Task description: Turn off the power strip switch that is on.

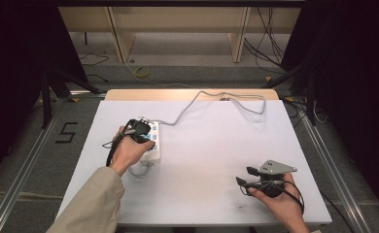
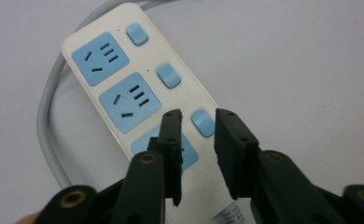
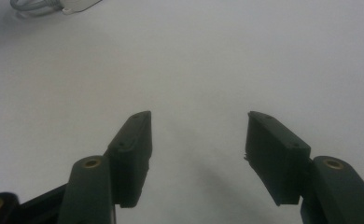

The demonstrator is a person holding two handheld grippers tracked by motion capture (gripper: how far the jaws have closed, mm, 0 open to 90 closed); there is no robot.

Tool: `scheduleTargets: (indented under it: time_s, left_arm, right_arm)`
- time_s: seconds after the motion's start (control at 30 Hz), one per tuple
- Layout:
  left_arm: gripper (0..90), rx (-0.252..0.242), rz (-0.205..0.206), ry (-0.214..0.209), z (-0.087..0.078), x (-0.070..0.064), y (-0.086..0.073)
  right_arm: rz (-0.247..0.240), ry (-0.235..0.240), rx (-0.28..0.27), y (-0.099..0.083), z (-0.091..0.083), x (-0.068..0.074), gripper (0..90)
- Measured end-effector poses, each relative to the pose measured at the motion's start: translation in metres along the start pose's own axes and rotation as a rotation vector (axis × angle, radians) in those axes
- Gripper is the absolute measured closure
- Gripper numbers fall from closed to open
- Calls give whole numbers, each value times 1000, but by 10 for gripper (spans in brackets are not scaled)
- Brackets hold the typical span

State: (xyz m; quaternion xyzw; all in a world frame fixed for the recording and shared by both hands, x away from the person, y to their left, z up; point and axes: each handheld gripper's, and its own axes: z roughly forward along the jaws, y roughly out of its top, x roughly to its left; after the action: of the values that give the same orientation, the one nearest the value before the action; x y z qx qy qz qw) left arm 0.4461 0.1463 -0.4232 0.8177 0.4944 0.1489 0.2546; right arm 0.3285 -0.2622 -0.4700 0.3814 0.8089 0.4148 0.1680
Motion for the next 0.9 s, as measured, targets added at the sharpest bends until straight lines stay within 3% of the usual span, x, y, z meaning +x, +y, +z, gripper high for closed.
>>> scheduleTargets:
  time_s: [0.1, 0.2, 0.37, 0.47, 0.57, 0.67, 0.9]
  left_arm:
    - [612, -50, -19, -12, -6, 5, -8]
    - [547, -97, -9, -17, -11, 9, -15]
    - [461, -124, 2, -50, -18, 11, -26]
    - [417, -155, 30, -68, -23, 11, -34]
    - [389, -187, 47, -113, -28, 13, -42]
    - [348, -215, 71, -122, -32, 15, -50]
    - [235, -321, 83, -143, -39, 20, -73]
  right_arm:
    - [1, 1, 0, 0, 0, 0, 421]
    - [-2, 3, -2, 0, 1, 0, 420]
    - [-2, 3, -2, 0, 1, 1, 420]
    - [0, 1, -1, 0, 1, 1, 420]
    - [-1, 3, -1, 0, 1, 1, 420]
    - [-3, 3, -1, 0, 1, 1, 420]
    - [-1, 2, -1, 0, 0, 1, 419]
